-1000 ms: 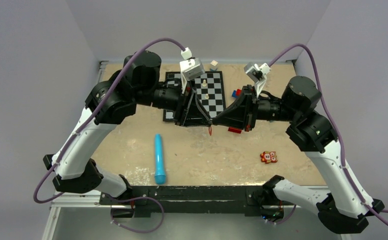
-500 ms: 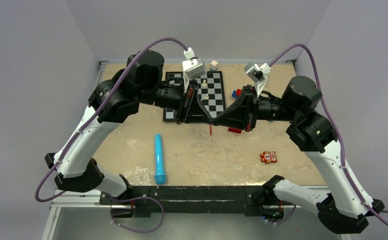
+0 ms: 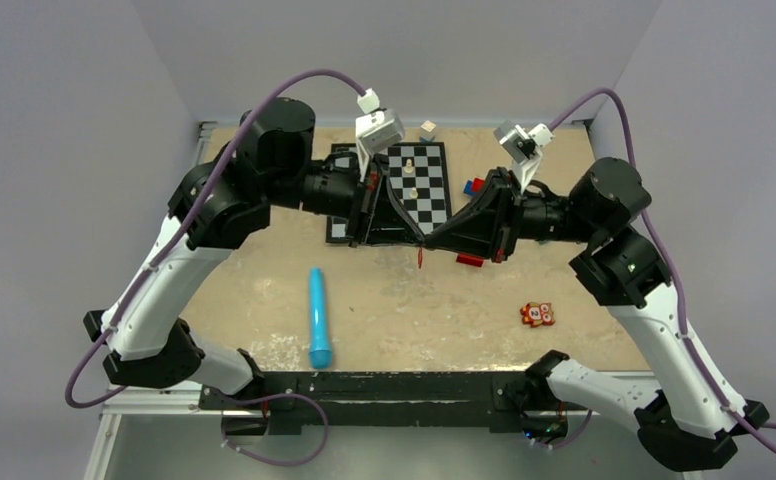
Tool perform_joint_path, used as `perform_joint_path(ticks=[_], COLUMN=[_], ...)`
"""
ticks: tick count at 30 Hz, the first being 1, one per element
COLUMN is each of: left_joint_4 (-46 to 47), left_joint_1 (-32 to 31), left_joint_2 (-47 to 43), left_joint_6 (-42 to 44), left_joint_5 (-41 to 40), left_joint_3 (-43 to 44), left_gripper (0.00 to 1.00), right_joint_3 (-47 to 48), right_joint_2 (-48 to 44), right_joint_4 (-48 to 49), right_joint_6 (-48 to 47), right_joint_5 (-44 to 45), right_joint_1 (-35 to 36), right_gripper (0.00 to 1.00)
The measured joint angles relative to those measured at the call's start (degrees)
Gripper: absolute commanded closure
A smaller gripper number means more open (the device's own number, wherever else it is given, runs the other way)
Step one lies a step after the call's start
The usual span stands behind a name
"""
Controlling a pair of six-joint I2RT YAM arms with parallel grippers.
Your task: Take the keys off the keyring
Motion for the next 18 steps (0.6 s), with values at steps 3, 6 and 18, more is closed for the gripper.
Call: perform_joint_path(ticks=[3, 6, 18], left_joint_4=[2.5, 5.1, 12.4], left_joint_1=[0.0, 0.0, 0.0], left_joint_2=[-0.7, -1.1, -2.2], left_joint_6=[-1.7, -3.2, -8.2], left_joint_5=[0.9, 1.9, 4.9], left_joint_3=[-0.1, -0.1, -0.1], left_gripper=[1.0, 1.0, 1.0], right_joint_3=[0.0, 0.0, 1.7], right_joint_2=[0.0, 0.1, 2.0], right_joint_4=[3.7, 7.7, 18.0], right_joint_6=[2.0, 4.1, 10.1], right_joint_5=[-0.9, -1.3, -4.4], right_joint_1=[0.0, 0.0, 0.0], right_gripper=[1.0, 1.0, 1.0])
